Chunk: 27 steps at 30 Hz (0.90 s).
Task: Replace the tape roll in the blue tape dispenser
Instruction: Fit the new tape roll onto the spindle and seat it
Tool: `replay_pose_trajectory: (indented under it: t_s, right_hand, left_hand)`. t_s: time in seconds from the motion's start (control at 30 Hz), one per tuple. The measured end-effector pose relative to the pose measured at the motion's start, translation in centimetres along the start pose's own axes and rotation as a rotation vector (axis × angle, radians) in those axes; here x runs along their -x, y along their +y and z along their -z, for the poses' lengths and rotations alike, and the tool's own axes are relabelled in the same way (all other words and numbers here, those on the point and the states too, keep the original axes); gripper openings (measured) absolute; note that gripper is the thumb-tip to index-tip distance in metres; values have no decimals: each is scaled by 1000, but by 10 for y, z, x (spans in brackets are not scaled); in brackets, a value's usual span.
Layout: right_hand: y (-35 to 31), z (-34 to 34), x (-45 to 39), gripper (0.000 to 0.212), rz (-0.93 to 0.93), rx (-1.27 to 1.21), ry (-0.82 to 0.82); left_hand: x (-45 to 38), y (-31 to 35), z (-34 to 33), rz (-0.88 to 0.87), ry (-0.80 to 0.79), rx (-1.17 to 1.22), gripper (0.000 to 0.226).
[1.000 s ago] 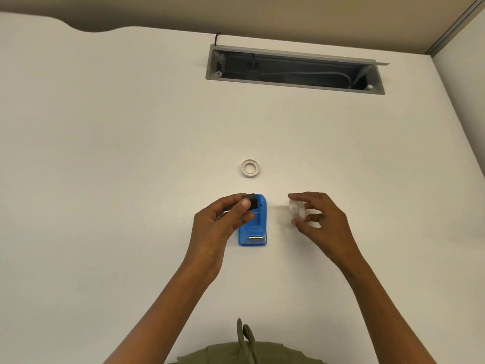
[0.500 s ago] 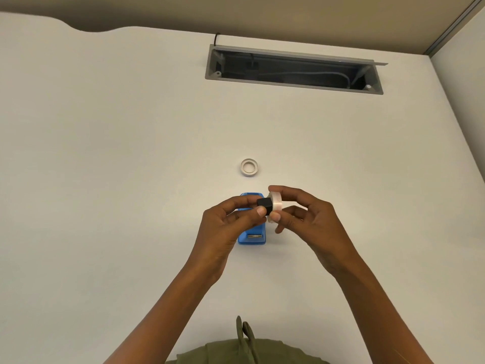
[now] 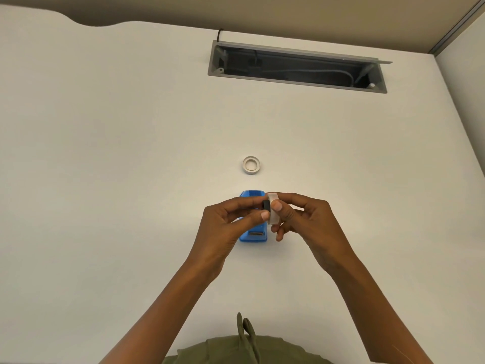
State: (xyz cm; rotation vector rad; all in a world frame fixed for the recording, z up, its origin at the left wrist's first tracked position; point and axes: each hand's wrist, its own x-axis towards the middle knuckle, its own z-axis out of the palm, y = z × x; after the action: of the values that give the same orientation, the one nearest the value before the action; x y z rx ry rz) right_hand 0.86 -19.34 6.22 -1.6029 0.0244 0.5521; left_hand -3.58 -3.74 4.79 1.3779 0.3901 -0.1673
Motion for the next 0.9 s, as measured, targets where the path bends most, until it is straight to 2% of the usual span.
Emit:
replay_pose_trajectory:
  t_s: [0.33, 0.47, 0.7, 0.9]
  right_hand:
    - [8, -6, -3, 37, -22, -31, 8]
    - [13, -8, -4, 53, -14, -30, -6]
    - [27, -3, 2, 54, -6, 225, -117]
    - [32, -4, 1, 57, 97, 389, -38]
  left_hand:
    - [1, -4, 7, -49, -71, -16, 29]
    - [2, -9, 9, -30, -8, -67, 24]
    - [18, -30, 3, -99, 168, -204, 21]
    - [21, -41, -1, -163, 172, -292, 22]
